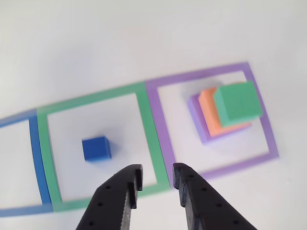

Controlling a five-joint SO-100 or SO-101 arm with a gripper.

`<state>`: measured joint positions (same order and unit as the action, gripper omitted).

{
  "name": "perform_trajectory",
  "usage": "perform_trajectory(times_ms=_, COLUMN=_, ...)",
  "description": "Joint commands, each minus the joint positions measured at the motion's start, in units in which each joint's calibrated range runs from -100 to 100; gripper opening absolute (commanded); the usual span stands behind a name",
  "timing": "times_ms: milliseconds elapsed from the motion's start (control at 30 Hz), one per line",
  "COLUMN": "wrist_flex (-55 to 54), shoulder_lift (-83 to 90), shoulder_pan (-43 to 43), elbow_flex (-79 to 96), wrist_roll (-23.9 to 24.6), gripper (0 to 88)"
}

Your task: Tower of hanoi

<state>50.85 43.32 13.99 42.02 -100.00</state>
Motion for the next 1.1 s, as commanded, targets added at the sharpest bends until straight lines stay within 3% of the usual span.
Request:
perform_trajectory(times_ms=0, wrist_flex=22.84, shoulder_lift=3.31, shoulder_pan=4.50, elbow_flex=-17.71, wrist_roll=0.00, gripper=0.1)
perform_trajectory(times_ms=200, wrist_flex=33.29, shoulder_lift=2.67, shoulder_pan=8.23, elbow_flex=-27.71, wrist_roll=0.00, gripper=0.8)
perform_trajectory(times_ms=333, wrist_flex=31.34, shoulder_lift=2.83, shoulder_pan=10.44, elbow_flex=-25.98, wrist_roll=0.00, gripper=14.5)
perform_trajectory(times_ms=433, wrist_flex=22.76, shoulder_lift=3.95, shoulder_pan=12.04, elbow_flex=-18.44, wrist_roll=0.00, gripper=23.7)
perform_trajectory(times_ms=733, wrist_flex=-18.03, shoulder_lift=3.39, shoulder_pan=17.53, elbow_flex=9.55, wrist_roll=0.00, gripper=38.1)
perform_trajectory(times_ms=1067, wrist_flex=-50.49, shoulder_lift=-11.99, shoulder_pan=19.90, elbow_flex=18.54, wrist_roll=0.00, gripper=39.8)
